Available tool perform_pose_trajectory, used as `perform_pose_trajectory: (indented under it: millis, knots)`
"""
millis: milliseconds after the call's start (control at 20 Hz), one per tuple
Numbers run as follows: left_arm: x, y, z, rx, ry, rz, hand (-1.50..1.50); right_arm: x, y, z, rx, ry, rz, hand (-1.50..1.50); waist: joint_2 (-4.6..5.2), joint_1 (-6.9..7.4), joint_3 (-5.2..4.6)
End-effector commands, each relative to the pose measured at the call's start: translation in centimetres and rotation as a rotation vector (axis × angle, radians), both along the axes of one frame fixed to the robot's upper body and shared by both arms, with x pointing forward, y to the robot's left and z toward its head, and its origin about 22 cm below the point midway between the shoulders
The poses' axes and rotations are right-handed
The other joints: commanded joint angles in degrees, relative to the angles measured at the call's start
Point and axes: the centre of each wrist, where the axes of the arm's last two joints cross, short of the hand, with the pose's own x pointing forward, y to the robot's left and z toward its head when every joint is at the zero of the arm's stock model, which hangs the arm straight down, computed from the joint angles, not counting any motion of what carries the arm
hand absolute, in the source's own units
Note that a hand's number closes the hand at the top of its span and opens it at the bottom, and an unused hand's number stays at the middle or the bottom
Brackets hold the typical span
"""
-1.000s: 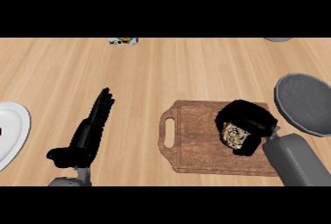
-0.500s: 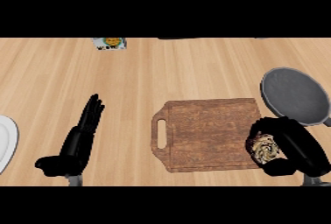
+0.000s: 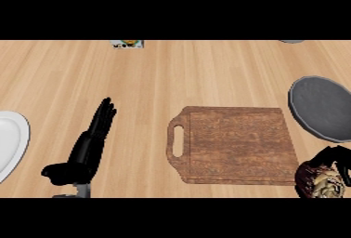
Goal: Pick the cupcake from the cutting board and place it in the pan
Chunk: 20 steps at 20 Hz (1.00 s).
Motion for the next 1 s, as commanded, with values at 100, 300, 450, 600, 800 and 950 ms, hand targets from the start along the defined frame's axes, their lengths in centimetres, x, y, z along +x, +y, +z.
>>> perform_pose_trajectory:
  millis: [100, 300, 450, 600, 800, 950]
  knots:
    - [0.0, -0.7, 0.3, -0.009, -0.010, -0.027, 0.00, 1.3, -4.6, 0.8, 0.146, -0.011, -0.134, 1.50, 0.33, 1.59, 0.08]
    - [1.4, -0.6, 0.8, -0.017, -0.017, -0.044, 0.00, 5.3, -6.7, -0.3, 0.106, -0.085, -0.200, 1.50, 0.42, 1.81, 0.09]
    - [1.9, -2.3, 0.9, 0.014, -0.037, -0.037, 0.00, 7.3, -9.8, -2.3, 0.047, -0.162, -0.264, 1.50, 0.61, 2.26, 0.16]
    - [1.5, -1.6, -0.3, 0.003, -0.012, -0.041, 0.00, 8.1, -12.3, -2.7, -0.007, -0.245, -0.334, 1.50, 0.66, 2.25, 0.15]
    - [1.6, -2.2, 0.1, 0.000, -0.008, -0.053, 0.00, 12.4, -13.5, -3.3, 0.133, -0.282, -0.374, 1.50, 0.68, 2.68, 0.16]
    - [1.2, -1.6, -0.6, 0.000, -0.027, -0.073, 0.00, 15.3, -13.8, -4.6, 0.103, -0.286, -0.372, 1.50, 0.83, 3.22, 0.18]
